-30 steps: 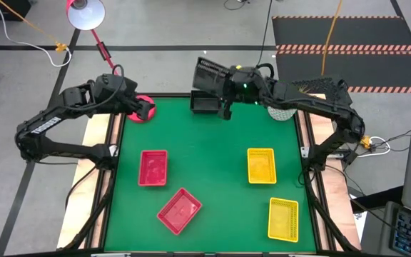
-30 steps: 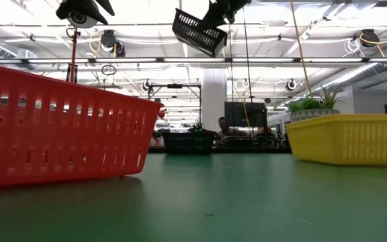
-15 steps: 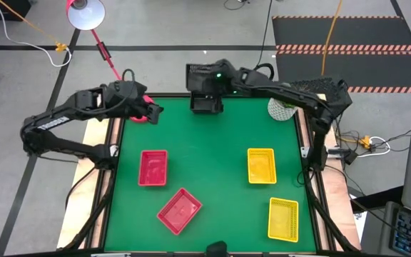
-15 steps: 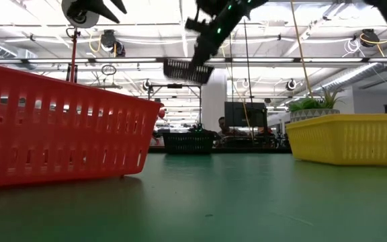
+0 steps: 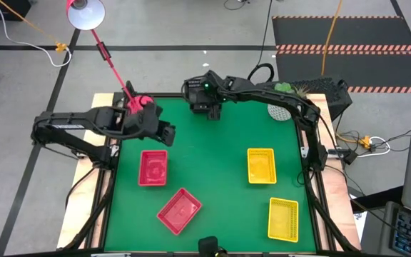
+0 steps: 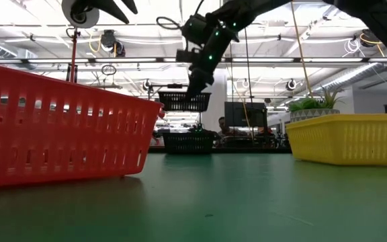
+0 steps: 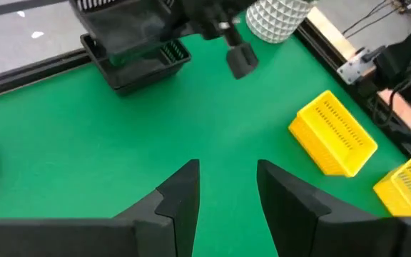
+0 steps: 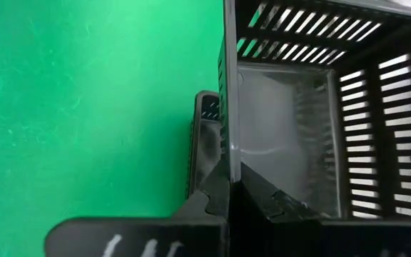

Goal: Stack baskets by color
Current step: Stack the bottom black bin on the top stacked black bins

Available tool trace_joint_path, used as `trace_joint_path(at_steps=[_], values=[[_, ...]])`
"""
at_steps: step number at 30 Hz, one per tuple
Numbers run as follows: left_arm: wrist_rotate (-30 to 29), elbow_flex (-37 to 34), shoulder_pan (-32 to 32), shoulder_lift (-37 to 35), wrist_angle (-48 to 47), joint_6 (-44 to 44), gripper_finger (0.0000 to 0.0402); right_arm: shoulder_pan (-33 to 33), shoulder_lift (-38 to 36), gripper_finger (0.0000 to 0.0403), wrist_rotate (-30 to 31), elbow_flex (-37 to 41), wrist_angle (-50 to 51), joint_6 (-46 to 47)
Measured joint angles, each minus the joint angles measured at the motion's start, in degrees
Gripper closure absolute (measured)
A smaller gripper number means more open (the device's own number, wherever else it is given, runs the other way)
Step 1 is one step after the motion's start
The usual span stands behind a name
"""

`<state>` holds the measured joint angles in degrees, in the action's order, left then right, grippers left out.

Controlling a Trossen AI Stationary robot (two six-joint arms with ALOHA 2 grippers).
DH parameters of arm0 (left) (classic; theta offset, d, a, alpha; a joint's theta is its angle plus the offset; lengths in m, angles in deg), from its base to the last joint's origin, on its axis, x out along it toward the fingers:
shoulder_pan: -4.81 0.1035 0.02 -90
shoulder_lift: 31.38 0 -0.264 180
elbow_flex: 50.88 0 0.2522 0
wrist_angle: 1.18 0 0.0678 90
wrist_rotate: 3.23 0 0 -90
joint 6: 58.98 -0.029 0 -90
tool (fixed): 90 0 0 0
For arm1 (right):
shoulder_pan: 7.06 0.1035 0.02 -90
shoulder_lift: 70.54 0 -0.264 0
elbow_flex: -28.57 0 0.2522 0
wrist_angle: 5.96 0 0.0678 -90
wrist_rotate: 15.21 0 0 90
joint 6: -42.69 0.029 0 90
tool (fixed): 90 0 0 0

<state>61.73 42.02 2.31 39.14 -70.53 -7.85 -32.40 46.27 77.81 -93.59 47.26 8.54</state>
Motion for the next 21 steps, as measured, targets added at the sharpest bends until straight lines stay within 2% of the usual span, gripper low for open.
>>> trace_joint_path(at_steps=[3, 6, 14, 21], values=[[-3.23, -0.54, -2.95, 0.63, -1.77, 1.2, 0.0261, -0.29, 1.65, 0.0401, -0.1, 0.02, -0.34, 0.08], [-6.71, -4.09, -5.37, -0.6, -1.57, 4.27, 0.0261, -0.52, 2.66, 0.0401, -0.08, 0.02, -0.54, 0.41], [-6.01, -17.98, -9.68, -7.21, 6.79, 12.38, 0.0261, -1.26, 3.24, 0.0401, -0.28, 0.02, -1.67, 1.54], [-6.18, -23.23, -10.51, -10.35, 10.91, 15.05, 0.0261, -2.5, 3.79, 0.04, -0.32, 0.02, -2.53, 0.74]])
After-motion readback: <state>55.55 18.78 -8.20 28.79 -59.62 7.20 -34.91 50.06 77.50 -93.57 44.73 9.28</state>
